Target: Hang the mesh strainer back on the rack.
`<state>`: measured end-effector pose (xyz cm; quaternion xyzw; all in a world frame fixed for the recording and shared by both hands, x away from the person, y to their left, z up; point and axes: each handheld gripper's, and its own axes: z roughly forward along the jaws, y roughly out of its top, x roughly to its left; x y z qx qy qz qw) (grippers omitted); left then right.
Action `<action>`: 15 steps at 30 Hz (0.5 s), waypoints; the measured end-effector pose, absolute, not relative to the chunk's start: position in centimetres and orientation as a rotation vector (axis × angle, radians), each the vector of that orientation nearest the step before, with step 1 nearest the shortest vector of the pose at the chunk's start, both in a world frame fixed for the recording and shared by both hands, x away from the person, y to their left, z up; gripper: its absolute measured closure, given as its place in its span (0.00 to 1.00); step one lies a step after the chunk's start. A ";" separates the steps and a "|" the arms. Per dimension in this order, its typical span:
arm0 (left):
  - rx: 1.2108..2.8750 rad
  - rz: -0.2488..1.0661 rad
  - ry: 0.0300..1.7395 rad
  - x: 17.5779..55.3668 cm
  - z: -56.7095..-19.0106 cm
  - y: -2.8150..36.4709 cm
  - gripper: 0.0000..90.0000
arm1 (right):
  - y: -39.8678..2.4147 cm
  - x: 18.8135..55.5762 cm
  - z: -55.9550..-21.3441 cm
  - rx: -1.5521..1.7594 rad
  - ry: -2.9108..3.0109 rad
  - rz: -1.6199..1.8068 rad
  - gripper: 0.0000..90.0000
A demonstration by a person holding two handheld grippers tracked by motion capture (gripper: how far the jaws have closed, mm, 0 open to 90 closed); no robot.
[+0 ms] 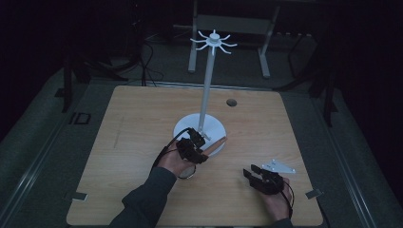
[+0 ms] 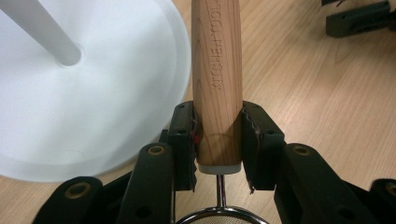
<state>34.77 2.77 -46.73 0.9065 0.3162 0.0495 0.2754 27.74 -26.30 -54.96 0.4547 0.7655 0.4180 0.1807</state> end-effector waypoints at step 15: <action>2.337 0.184 0.874 34.6 -45.3 3.7 0.76 | -26.2 27.7 -55.0 1.285 2.163 1.180 0.62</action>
